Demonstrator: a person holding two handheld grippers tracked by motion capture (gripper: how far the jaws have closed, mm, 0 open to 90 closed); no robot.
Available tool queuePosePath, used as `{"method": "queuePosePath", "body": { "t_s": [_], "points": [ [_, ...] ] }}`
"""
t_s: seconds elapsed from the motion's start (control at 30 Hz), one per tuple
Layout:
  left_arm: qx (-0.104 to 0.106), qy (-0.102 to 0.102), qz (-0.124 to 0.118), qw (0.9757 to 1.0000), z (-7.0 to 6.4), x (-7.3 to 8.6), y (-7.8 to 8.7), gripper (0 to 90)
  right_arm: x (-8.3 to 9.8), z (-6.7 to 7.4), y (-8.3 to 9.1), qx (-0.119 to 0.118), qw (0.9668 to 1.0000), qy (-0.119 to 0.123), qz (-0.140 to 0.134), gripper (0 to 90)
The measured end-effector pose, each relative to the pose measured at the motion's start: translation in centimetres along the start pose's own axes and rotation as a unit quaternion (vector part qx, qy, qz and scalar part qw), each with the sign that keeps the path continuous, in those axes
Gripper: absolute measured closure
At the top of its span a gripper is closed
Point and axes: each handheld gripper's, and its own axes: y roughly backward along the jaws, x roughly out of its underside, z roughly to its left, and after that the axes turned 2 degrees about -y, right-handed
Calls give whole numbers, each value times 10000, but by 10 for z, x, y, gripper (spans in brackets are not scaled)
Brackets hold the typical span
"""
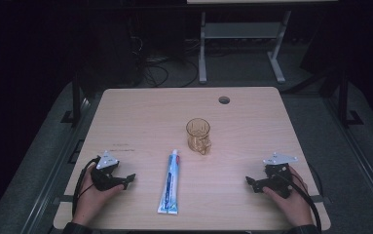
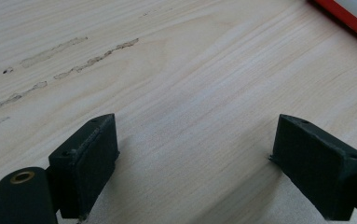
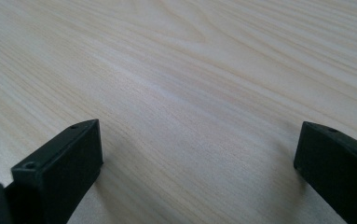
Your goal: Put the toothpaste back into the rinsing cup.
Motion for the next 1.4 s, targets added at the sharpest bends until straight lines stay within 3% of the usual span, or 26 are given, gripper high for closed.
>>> {"method": "queuePosePath", "body": {
  "t_s": [0.2,0.3,0.4,0.57,0.77,1.07,1.4],
  "points": [
    [6,-6,-18,10000,0,0,1,151,0,0,0,0,10000,-1,1,4],
    [36,-60,-33,10000,0,-1,3,269,0,0,0,1,10000,-2,0,4],
    [3,-90,-5,10000,0,-2,4,296,0,0,0,1,10000,-1,-1,4],
    [204,-153,6,9997,-3,-5,5,370,0,0,0,2,10000,-4,1,4],
    [416,-244,-28,9988,-5,-11,11,576,0,0,0,3,10000,-6,-1,4],
    [747,-86,-49,9972,-10,-22,21,884,0,0,0,3,10000,-6,0,4],
    [973,-64,-83,9952,-20,-30,23,900,-1,0,-1,-9,10000,23,4,4]
  ]
}}
